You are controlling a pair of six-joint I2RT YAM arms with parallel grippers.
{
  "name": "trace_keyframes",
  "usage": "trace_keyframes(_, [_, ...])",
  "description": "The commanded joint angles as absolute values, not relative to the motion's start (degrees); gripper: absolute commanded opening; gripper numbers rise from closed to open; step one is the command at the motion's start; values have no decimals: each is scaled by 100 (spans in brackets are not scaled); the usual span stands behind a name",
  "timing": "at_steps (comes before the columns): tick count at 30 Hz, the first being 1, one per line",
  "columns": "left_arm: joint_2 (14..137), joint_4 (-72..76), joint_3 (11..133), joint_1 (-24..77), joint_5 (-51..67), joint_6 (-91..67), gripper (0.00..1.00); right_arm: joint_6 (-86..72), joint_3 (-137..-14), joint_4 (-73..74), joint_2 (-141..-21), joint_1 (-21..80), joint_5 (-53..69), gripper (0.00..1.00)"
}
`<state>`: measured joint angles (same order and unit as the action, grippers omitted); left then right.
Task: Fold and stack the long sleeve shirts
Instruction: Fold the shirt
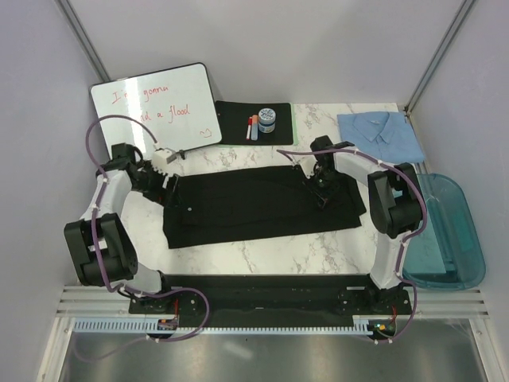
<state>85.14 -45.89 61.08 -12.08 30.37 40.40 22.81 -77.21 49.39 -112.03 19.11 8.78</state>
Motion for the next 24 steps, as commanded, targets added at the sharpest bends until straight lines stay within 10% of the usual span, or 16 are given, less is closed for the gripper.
trace_keyframes(1, [8508, -4439, 6249, -1415, 4121, 3594, 100, 2663, -8154, 4930, -11338, 1758, 367, 25])
trace_keyframes(6, [8386, -4369, 6144, -819, 3563, 4506, 99, 2427, -8622, 5492, -10987, 1767, 949, 30])
trace_keyframes(13, [8761, -3331, 5695, 886, 1838, 4658, 68, 1925, -8456, 5537, -10723, 1889, 1222, 29])
trace_keyframes(24, [9352, -3243, 4958, 713, 335, 5264, 34, 1740, -8014, 4843, -11390, 2583, 581, 27])
